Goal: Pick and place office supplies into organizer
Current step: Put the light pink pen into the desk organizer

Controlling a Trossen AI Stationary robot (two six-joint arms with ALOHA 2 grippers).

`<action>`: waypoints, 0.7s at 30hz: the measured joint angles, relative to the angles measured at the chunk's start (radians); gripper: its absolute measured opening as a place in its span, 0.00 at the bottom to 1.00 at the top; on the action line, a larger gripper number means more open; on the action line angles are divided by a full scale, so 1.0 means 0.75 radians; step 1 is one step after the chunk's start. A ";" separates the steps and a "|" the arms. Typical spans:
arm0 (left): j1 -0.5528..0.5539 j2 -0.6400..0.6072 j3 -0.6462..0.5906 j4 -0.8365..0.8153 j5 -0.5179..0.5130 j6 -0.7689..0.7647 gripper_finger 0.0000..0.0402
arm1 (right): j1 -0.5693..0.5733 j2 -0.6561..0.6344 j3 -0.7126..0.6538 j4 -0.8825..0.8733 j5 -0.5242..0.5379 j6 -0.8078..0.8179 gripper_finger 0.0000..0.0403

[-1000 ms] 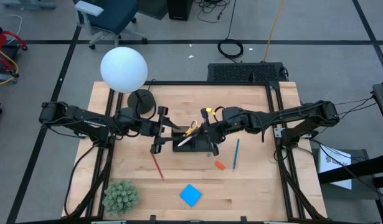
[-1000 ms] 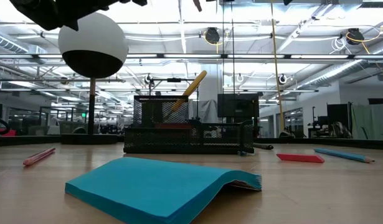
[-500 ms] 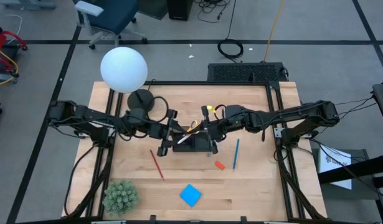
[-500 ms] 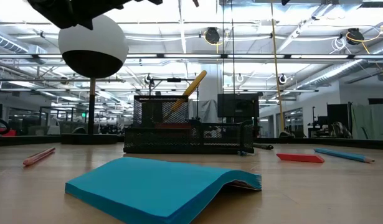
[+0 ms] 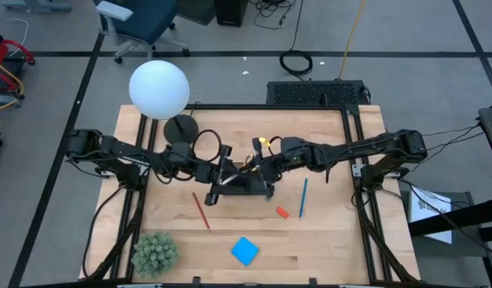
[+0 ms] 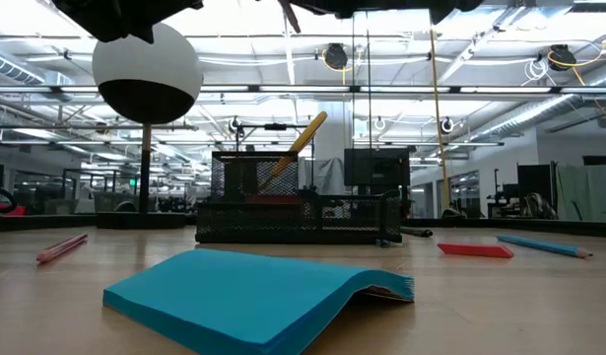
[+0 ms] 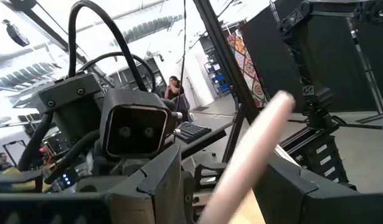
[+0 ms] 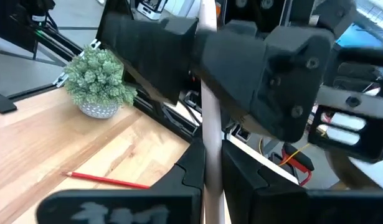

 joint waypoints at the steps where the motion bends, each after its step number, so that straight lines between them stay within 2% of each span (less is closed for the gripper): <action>1: 0.000 0.000 0.000 0.000 -0.002 0.001 0.46 | 0.000 0.002 0.000 0.001 0.000 0.000 0.05; 5: 0.005 0.000 0.000 -0.014 -0.032 0.003 0.46 | 0.002 0.000 0.000 0.027 -0.002 0.001 0.05; 9: 0.006 0.000 0.000 -0.016 -0.042 0.011 0.44 | 0.001 0.001 0.000 0.031 -0.071 0.018 0.06; 12: 0.006 0.000 0.000 -0.016 -0.042 0.032 0.34 | 0.002 0.001 0.000 0.037 -0.071 0.025 0.06; 18: 0.006 -0.001 0.000 -0.024 -0.047 0.071 0.07 | 0.002 0.001 0.000 0.035 -0.069 0.044 0.06; 21: 0.006 -0.001 0.000 -0.027 -0.052 0.104 0.03 | 0.002 0.001 0.000 0.034 -0.068 0.070 0.06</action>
